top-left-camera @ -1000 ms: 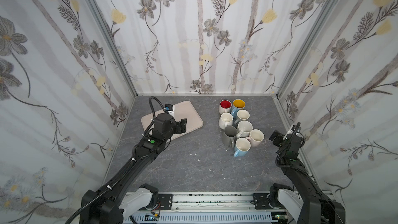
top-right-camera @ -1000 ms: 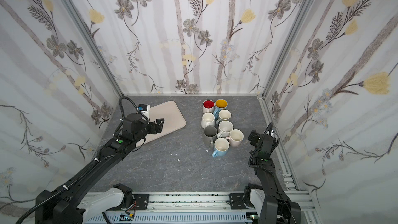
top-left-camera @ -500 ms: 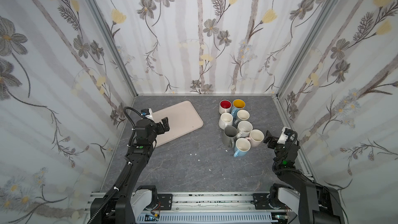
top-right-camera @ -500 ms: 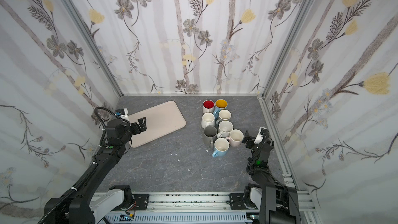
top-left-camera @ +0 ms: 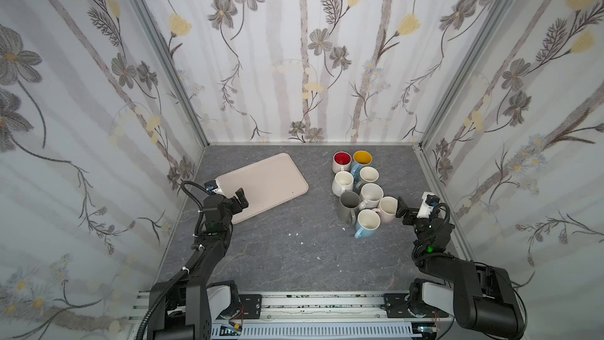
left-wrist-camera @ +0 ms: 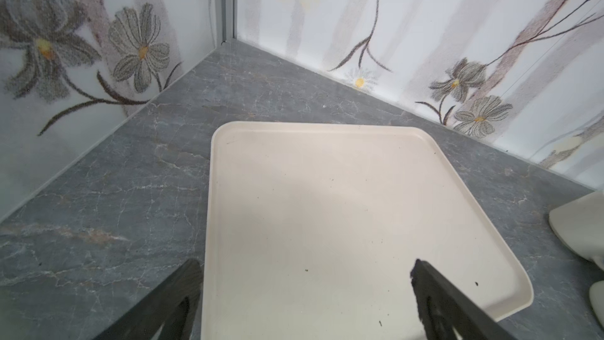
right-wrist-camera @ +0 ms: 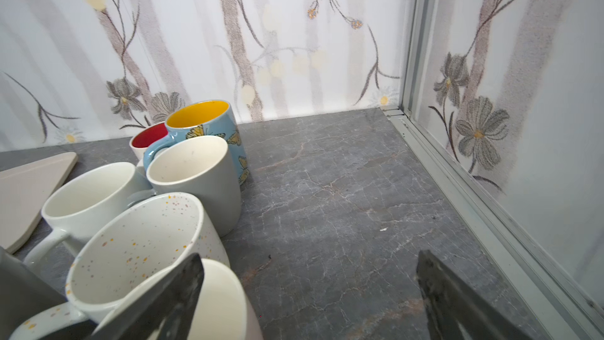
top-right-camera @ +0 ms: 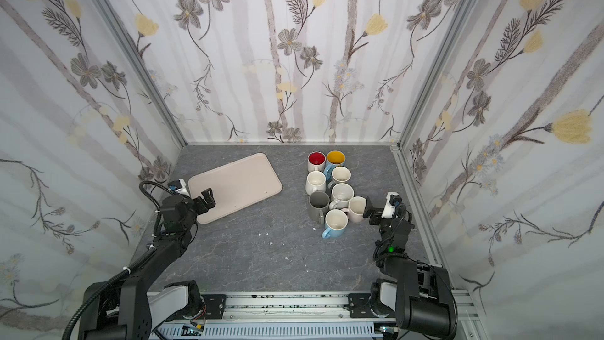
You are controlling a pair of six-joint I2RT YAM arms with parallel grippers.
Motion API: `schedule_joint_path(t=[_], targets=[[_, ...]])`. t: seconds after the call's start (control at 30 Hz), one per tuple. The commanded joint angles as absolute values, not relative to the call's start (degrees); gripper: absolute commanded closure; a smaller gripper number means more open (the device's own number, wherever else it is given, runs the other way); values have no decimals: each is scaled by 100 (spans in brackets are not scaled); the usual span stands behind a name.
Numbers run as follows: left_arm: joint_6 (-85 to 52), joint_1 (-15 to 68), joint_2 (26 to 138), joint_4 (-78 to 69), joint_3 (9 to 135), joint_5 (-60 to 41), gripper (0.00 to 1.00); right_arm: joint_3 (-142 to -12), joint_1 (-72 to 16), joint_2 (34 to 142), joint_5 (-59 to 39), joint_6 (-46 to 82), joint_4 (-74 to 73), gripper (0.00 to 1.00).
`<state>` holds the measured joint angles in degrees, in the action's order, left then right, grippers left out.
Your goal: Turn the mug right side up
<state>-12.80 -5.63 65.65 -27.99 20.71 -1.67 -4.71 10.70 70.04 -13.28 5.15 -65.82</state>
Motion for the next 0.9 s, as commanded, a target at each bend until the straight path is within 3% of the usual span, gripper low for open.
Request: schedule_joint_path(t=[0.0,0.47,0.87], targets=[[-1112,-564,6905,-3956,1881,-88,0,-513,932,7090,-1670,228,-7064,0],[-918,-562,7467,-6441,984,-78,0,-793,368,7229,-1393,-200,-6646,0],[-691,-414,8289,-7794,928,-443,0,-682,171,7864,-1385,-118,-7609,0]])
